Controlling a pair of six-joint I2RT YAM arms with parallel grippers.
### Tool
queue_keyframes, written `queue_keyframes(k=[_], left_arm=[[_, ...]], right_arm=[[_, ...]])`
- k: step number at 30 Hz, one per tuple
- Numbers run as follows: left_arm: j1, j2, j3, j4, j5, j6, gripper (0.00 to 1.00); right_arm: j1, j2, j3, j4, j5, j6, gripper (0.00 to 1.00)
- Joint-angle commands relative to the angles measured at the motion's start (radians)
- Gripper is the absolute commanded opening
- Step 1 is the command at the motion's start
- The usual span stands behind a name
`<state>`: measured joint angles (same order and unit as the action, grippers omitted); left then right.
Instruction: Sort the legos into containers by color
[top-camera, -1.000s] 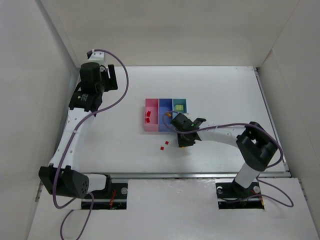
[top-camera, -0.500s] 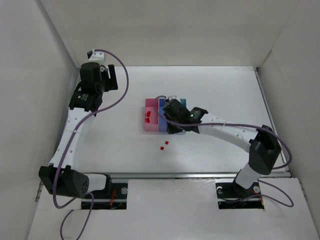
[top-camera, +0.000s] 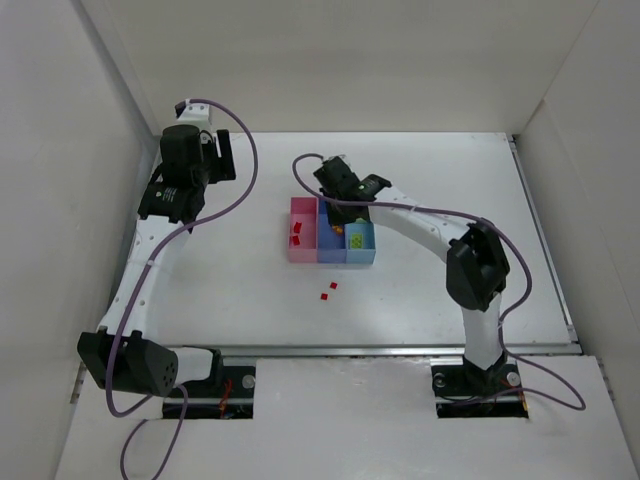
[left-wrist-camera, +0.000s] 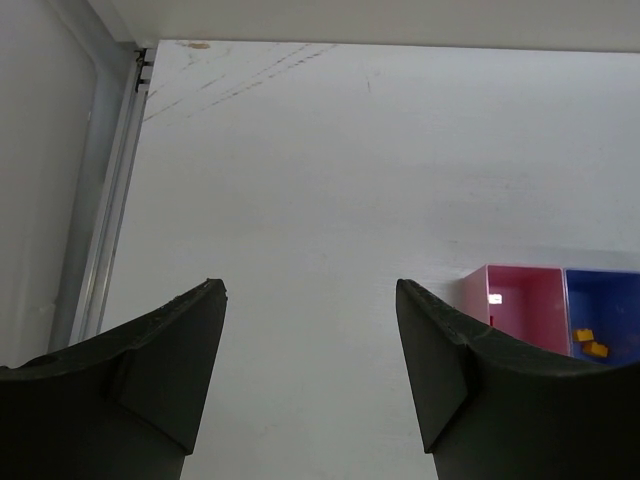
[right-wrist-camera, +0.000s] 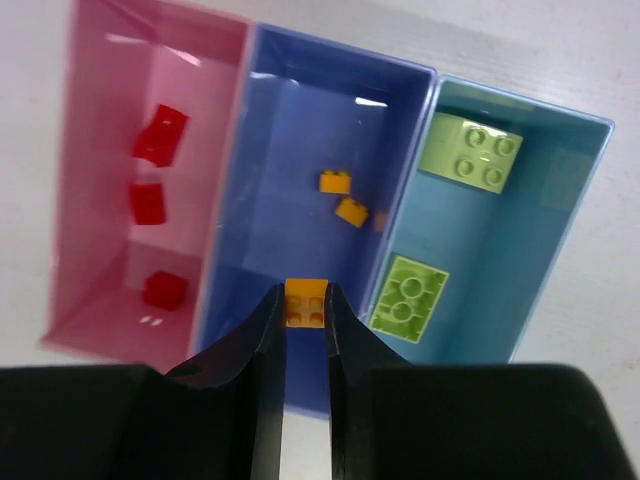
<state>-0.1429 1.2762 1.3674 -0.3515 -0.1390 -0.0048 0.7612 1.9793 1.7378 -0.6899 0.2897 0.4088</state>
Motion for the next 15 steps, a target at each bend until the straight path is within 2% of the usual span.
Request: queue_keyframes(k=[1,2,3,7,9,12,15], left_arm=[[0.003,-0.028,-0.007,0.02,0.004,0.008,0.66],[0.003,-0.028,-0.007,0.02,0.004,0.008,0.66],[0.003,-0.028,-0.007,0.02,0.004,0.008,0.66],[0.003,-0.028,-0.007,0.02,0.013,0.008,0.66],[0.003,-0.028,-0.019,0.02,0.036,0.008,0.66],[0.003,-0.028,-0.028,0.02,0.071,0.008,0.66],[0.003,-0.028,-0.037,0.02,0.102,0.017,0.66]], right_arm=[[-0.02,-0.002,0.069,-0.023,-0.018,-0.044,0.18],[-0.02,-0.002,0.069,-0.023,-0.018,-0.044,0.18],[-0.02,-0.002,0.069,-0.014,-0.049,-0.044,0.29],[-0.03,-0.002,0.069,0.004,-0.086,-0.087,0.54],[-0.03,-0.002,0.059,-0.007,-0.086,-0.087,0.56],[-0.039,-0.013,0.048,-0.007,-0.106,-0.087,0.65],[-0.039,-0.034,0.048,0.003,-0.106,-0.087,0.65]])
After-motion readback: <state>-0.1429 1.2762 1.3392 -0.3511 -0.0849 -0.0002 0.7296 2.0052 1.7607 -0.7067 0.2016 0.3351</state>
